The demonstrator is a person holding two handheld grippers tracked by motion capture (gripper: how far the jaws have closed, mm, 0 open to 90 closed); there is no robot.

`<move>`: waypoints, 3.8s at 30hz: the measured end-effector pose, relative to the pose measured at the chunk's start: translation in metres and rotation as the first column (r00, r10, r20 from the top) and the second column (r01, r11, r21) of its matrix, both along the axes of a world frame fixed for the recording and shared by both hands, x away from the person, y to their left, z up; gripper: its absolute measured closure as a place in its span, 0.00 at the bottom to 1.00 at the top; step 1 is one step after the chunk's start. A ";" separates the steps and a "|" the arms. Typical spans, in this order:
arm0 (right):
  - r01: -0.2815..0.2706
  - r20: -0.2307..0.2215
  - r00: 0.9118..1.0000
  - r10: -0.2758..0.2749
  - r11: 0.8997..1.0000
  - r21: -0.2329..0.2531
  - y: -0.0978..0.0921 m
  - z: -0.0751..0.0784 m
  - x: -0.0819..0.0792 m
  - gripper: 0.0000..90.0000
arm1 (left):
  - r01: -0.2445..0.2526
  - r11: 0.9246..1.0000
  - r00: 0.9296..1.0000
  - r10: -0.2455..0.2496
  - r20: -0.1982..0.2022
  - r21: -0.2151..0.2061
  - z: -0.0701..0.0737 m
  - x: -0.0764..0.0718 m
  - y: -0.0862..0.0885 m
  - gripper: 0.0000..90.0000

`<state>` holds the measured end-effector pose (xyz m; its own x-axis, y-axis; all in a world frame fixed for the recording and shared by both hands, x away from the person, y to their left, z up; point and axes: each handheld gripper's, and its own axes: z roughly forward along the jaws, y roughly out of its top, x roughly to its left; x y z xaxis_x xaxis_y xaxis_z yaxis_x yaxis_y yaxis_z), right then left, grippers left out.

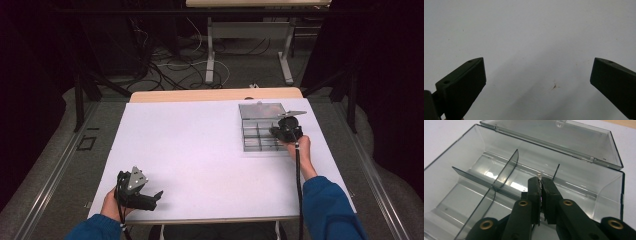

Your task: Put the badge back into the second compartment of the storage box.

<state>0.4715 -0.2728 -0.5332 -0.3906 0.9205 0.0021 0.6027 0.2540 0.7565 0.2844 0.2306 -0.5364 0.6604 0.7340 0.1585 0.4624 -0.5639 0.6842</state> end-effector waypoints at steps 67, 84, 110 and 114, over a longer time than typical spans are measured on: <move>-0.320 -0.017 0.947 0.321 0.946 0.049 0.003 0.039 -0.129 0.00 | 0.005 1.000 1.000 -0.005 -0.001 -0.006 0.000 0.004 -0.002 0.00; -0.333 -0.012 0.943 0.333 0.942 0.029 -0.001 0.031 -0.172 0.00 | 0.004 1.000 1.000 -0.004 -0.001 -0.002 0.000 0.004 -0.002 0.00; -0.349 -0.023 0.937 0.348 0.937 -0.035 -0.005 0.017 -0.197 0.00 | 0.004 1.000 1.000 -0.004 0.001 -0.009 -0.001 0.005 -0.003 0.00; -0.356 -0.034 0.935 0.354 0.933 -0.050 -0.003 0.016 -0.198 0.00 | 0.005 1.000 1.000 -0.005 -0.004 -0.010 -0.001 0.005 -0.003 0.00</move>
